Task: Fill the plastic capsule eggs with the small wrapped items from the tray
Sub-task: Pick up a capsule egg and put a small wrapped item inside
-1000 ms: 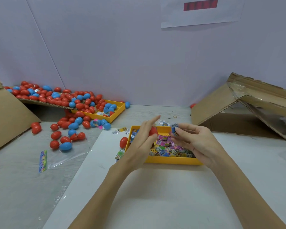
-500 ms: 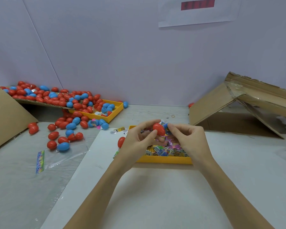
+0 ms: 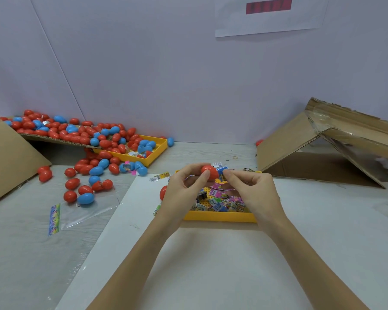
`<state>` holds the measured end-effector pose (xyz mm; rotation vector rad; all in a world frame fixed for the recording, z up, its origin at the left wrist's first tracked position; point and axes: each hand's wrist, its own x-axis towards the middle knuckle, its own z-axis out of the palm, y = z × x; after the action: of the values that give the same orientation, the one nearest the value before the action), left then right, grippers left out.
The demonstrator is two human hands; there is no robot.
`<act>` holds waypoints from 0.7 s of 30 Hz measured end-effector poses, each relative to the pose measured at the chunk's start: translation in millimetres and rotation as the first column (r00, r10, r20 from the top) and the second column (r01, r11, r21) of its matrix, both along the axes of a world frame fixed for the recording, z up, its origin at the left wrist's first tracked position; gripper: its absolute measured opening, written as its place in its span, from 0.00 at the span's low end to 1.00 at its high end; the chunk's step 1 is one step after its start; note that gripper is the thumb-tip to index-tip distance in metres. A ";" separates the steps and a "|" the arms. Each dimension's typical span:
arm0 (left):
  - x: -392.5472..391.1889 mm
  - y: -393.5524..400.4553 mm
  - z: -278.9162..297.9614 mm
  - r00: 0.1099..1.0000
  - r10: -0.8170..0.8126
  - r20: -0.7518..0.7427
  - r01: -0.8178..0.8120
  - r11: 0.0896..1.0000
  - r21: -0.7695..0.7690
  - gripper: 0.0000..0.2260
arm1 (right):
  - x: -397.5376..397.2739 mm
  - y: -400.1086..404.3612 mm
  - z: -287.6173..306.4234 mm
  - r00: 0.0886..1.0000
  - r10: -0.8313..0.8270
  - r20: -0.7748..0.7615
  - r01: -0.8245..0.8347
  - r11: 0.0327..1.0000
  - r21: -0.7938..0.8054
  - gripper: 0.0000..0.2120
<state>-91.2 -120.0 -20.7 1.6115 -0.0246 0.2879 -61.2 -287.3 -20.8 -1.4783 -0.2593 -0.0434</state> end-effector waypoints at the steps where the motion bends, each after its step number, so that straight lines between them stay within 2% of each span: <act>1: 0.1 0.2 0.1 1.000 0.003 -0.004 -0.003 1.000 -0.001 0.10 | 0.7 0.3 -1.4 1.000 0.003 0.000 -0.003 1.000 0.008 0.03; 6: -0.2 -0.4 1.7 1.000 -0.005 -0.023 0.004 1.000 -0.023 0.12 | 1.9 5.2 -7.9 1.000 -0.004 -0.018 0.005 0.998 0.059 0.13; 13: -1.4 2.3 3.5 1.000 0.016 -0.006 -0.016 0.999 -0.041 0.08 | 1.2 9.1 -9.7 1.000 0.004 0.001 -0.004 0.997 0.083 0.13; 21: -1.2 0.9 5.7 0.999 0.052 -0.008 -0.052 0.998 -0.023 0.15 | -0.6 11.1 -10.4 1.000 -0.004 -0.027 0.008 0.990 0.142 0.15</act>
<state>-92.4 -119.1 -15.0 1.5915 0.0265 0.3212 -61.8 -276.2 -31.2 -1.3371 -0.2254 -0.0455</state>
